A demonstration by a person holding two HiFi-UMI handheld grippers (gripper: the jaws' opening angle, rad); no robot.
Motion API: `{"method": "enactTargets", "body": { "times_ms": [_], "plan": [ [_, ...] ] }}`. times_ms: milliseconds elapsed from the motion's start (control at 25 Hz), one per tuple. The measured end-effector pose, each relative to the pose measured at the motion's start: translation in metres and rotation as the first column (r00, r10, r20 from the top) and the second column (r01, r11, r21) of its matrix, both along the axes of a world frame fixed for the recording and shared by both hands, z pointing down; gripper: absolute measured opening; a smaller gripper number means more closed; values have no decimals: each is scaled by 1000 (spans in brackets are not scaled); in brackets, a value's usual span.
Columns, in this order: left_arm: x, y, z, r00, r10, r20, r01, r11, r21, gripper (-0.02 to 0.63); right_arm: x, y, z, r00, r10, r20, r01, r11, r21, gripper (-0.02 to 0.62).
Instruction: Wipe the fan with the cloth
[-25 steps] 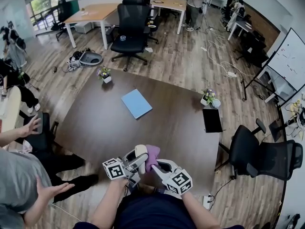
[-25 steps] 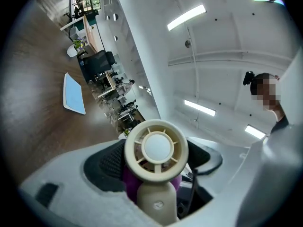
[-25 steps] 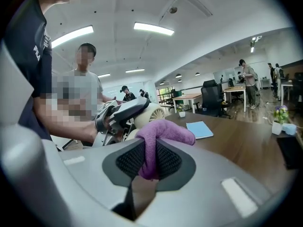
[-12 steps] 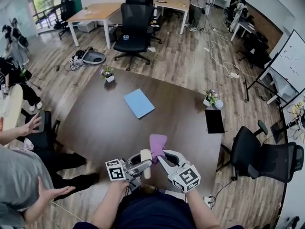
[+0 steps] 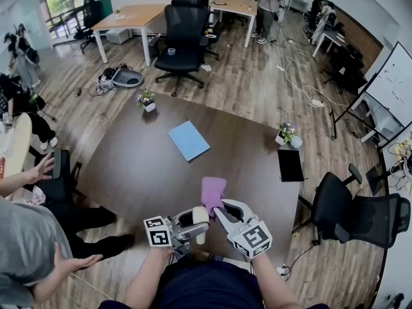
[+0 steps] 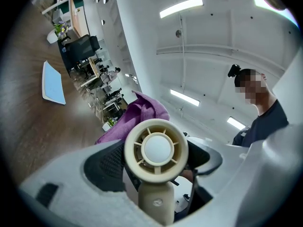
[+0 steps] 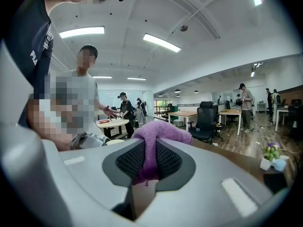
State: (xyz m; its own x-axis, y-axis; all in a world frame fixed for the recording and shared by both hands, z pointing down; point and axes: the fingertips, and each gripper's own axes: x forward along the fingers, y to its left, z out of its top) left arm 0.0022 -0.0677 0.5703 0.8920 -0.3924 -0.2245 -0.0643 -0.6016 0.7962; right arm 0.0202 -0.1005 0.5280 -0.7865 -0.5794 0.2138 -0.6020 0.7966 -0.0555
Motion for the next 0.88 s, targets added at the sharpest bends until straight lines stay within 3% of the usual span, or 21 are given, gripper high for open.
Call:
{"method": "enactTargets", "body": {
  "times_ms": [280, 600, 880],
  "plan": [
    [3, -4, 14, 997, -18, 71, 18, 1000, 13, 377, 2, -3, -13, 1000, -2, 27, 2, 1000, 1, 64],
    [-6, -17, 17, 993, -73, 90, 74, 997, -5, 376, -7, 17, -22, 991, -107, 85, 109, 994, -20, 64],
    [-2, -14, 19, 990, -38, 133, 35, 999, 31, 377, -12, 31, -25, 984, -173, 39, 173, 985, 19, 64]
  ]
}}
